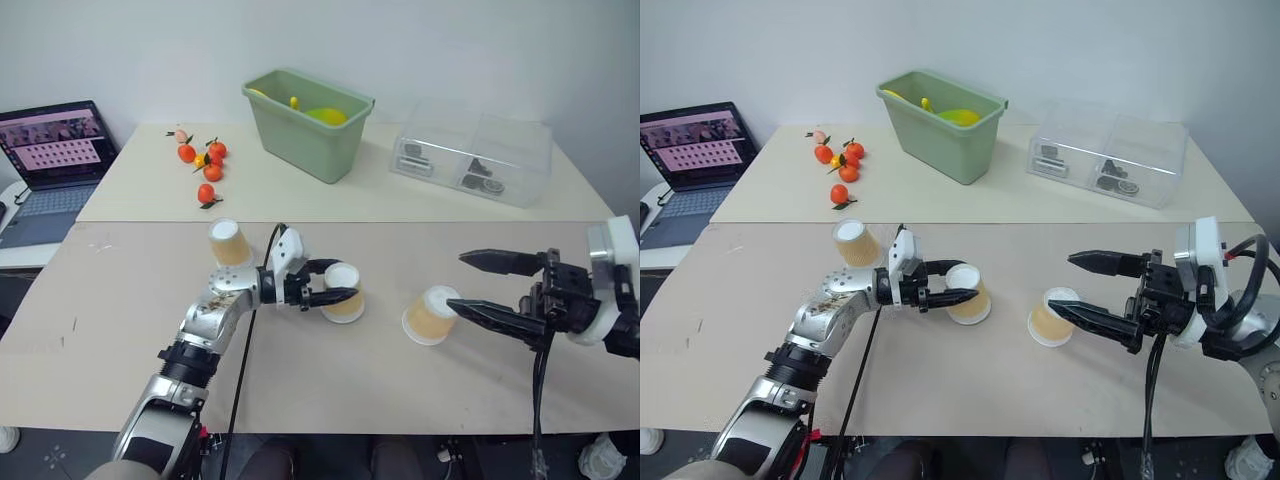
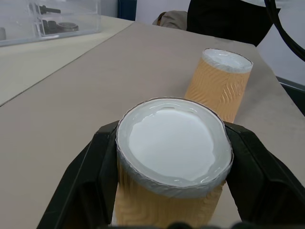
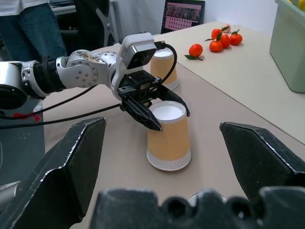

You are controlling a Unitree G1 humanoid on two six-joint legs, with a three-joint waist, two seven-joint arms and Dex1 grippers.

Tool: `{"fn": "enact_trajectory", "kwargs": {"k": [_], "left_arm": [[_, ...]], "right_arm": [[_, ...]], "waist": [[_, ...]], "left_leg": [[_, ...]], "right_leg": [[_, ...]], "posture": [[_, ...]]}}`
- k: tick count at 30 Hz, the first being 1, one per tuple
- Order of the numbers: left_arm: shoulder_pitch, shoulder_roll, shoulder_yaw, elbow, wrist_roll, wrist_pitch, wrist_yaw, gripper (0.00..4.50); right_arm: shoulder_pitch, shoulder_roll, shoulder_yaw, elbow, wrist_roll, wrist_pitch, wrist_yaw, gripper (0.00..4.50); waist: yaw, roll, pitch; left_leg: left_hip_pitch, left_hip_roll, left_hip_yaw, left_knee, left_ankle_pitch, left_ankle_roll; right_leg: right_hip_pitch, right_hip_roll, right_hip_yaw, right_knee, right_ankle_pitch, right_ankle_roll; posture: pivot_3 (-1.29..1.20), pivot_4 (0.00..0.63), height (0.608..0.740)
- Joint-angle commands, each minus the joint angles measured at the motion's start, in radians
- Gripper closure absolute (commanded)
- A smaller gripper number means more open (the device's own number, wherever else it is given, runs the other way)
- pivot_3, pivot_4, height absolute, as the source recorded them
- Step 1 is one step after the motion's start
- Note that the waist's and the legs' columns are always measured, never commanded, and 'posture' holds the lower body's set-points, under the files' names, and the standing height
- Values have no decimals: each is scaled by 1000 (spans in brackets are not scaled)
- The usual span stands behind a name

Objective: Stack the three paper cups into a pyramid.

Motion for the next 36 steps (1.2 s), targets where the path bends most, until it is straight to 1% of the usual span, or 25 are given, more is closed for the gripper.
{"fn": "enact_trajectory", "kwargs": {"k": [1, 2, 3, 4, 6, 10, 17, 20, 23, 25, 28, 30, 33, 36], "left_arm": [[-50, -38, 22, 59, 12, -49, 18, 465], [-53, -42, 20, 63, 23, -68, 24, 116], [-54, -44, 13, 67, 47, -99, 37, 43], [-55, -45, 8, 70, 66, -121, 46, 43], [-51, -46, 18, 47, 39, -92, 29, 43], [-31, -48, 62, -23, 3, -81, 63, 43], [72, -2, 242, -361, -202, 135, 206, 43], [144, 45, 283, -457, -223, 191, 252, 43], [246, 109, 323, -530, -175, 210, 328, 43], [293, 126, 361, -560, -162, 221, 392, 43], [340, 56, 466, -608, -176, 211, 578, 43], [345, 6, 498, -624, -192, 214, 663, 43], [349, -73, 507, -637, -130, 173, 801, 43], [353, -137, 535, -644, -133, 183, 915, 43]], "right_arm": [[-24, -14, -28, -22, 28, 5, -9, 0], [-29, -15, -25, -21, 28, 6, -10, 0], [-34, -16, -22, -19, 27, 6, -10, 0], [-37, -17, -20, -18, 26, 7, -10, 0], [-53, -17, -10, -13, 25, 8, -14, 0], [-70, -11, 2, -8, 22, 13, -11, 0], [-91, -3, 33, -11, 30, 24, -18, 0], [-101, -3, 50, -7, 25, 24, -16, 0], [-116, -7, 58, 4, 25, 26, -12, 0], [-122, -10, 60, 10, 26, 27, -9, 0], [-135, -8, 76, 19, 20, 28, -3, 0], [-144, -5, 87, 26, 15, 26, 2, 0], [-171, 1, 119, 43, 2, 22, 9, 0], [-190, 1, 133, 57, 1, 21, 17, 0]], "waist": [[2, 0, 0], [1, 0, 0], [0, 0, 0], [-2, 0, 0], [-3, 0, 0], [0, 0, 0], [-7, 0, 0], [-8, 0, 0], [-9, 0, 0], [-7, 0, 0], [-2, 0, 0], [3, -1, 0], [8, -1, 0], [8, -2, 0]], "left_leg": [[0, 0, 0, 0, 0, 0], [0, 0, 0, 0, 0, 0], [0, 0, 0, 0, 0, 0], [0, 0, 0, 0, 0, 0], [0, 0, 0, 0, 0, 0], [0, 0, 0, 0, 0, 0], [0, 0, 0, 0, 0, -1], [1, 0, 0, 0, 0, 0], [1, 0, 0, 0, 0, 0], [1, 0, 0, 0, 0, 0], [0, 0, 0, 0, 0, 0], [0, 0, 0, 0, 0, 0], [0, 0, 0, 0, 0, -1], [0, 0, 0, 0, 0, -1]], "right_leg": [[0, 0, 0, 0, 0, 0], [0, 0, 0, 0, 0, 0], [0, 0, 0, 0, 0, 0], [0, 0, 0, 0, 0, 0], [0, 0, 0, 0, 0, 0], [0, 0, 0, 0, 0, 0], [-1, 0, 1, 0, 0, 0], [-1, 0, 1, 1, 0, 0], [0, 0, 1, 1, 0, 0], [-1, 0, 1, 1, 0, 0], [-1, 1, 1, 0, 1, 0], [-1, 1, 1, 0, 1, 0], [0, 0, 1, 0, 1, 0], [0, 0, 1, 0, 1, 0]], "posture": [[0, 150, 738], [0, 150, 738], [0, 150, 738], [0, 150, 738], [0, 150, 738], [0, 150, 738], [0, 150, 738], [0, 150, 738], [0, 150, 738], [0, 150, 738], [0, 150, 738], [0, 150, 738], [0, 150, 738], [0, 150, 738]]}}
